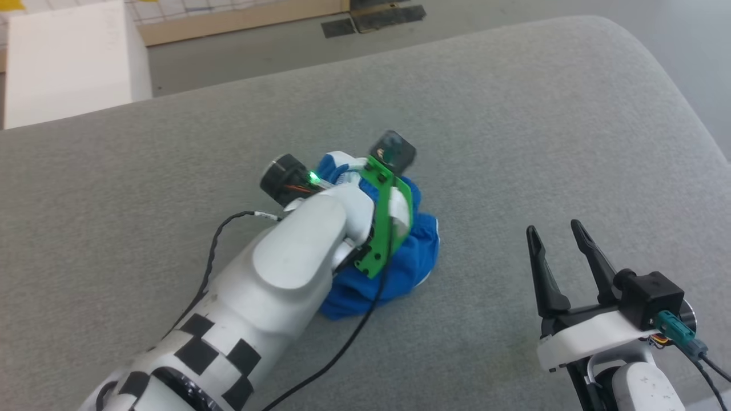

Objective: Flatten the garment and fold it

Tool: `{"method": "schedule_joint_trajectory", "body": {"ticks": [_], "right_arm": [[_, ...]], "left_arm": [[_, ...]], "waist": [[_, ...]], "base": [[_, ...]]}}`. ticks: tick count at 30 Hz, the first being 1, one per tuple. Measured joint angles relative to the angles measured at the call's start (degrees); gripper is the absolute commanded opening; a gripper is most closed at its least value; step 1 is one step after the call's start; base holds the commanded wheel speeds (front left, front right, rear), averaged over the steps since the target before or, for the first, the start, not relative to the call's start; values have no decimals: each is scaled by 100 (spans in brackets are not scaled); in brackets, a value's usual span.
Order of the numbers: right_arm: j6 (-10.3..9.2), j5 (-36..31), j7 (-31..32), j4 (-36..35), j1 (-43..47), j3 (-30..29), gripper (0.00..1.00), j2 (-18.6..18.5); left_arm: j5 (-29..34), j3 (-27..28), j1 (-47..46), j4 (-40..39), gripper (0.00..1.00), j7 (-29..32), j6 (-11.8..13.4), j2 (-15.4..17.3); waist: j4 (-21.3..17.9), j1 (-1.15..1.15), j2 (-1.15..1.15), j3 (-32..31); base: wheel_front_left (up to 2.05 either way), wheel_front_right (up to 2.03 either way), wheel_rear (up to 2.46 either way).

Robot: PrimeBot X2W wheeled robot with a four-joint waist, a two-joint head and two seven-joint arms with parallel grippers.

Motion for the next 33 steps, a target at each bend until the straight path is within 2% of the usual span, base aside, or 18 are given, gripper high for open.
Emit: {"method": "schedule_joint_trajectory", "body": {"ticks": [3, 4, 5, 6, 7, 10, 18, 23, 24, 25, 26, 33], "right_arm": [[0, 31, -22, 48, -1, 12, 100, 0], [0, 31, -23, 60, -1, 14, 100, 1], [0, 31, -25, 73, -1, 12, 100, 0], [0, 31, -27, 79, -1, 8, 100, -1], [0, 31, -29, 80, -1, 8, 100, -1], [0, 31, -31, 88, -3, 18, 100, 0], [0, -20, -33, 82, -4, -20, 100, -1], [0, -40, 40, 46, -4, -38, 100, -1], [0, -40, 48, 33, -4, -30, 100, 0], [0, -38, 56, 22, -4, -21, 100, 0], [0, -38, 57, 9, -4, -12, 100, 0], [0, 8, 78, -31, -67, 103, 100, 2]], "left_arm": [[-405, -400, -81, -47, 100, 573, 0, 18], [-583, -486, -82, -90, 84, 733, 0, 33], [-726, -579, -83, -166, 44, 849, 0, 56], [-804, -661, -86, -238, 24, 889, 0, 77], [-913, -757, -95, -358, 0, 886, 0, 114], [-1091, -907, -127, -717, 0, 465, 0, 169], [-1298, -530, -455, -1111, 0, -1611, 1, 83], [-1284, -719, -587, -871, 0, -1594, 1, 48], [-1284, -791, -585, -771, 27, -1526, 1, 47], [-1287, -858, -580, -678, 69, -1445, 1, 48], [-1289, -903, -570, -604, 100, -1385, 1, 48], [-1224, -1441, -508, -26, 100, -1080, 0, 87]], "waist": [[-97, 0, 0, 48], [-120, 0, 0, 51], [-131, 0, 0, 41], [-132, 0, 0, 28], [-126, 0, 0, 11], [-81, 0, 0, -31], [171, 0, 0, -134], [384, 0, 0, -207], [427, 0, 0, -222], [464, 0, 0, -235], [491, 0, 0, -241], [514, 0, 0, -95]], "base": [[0, 0, 0], [0, 0, 0], [0, 0, 0], [0, 0, 0], [0, 0, 0], [0, 0, 0], [0, 0, 0], [0, 0, 0], [0, 0, 0], [0, 0, 0], [0, 0, 0], [0, 0, 0]]}}
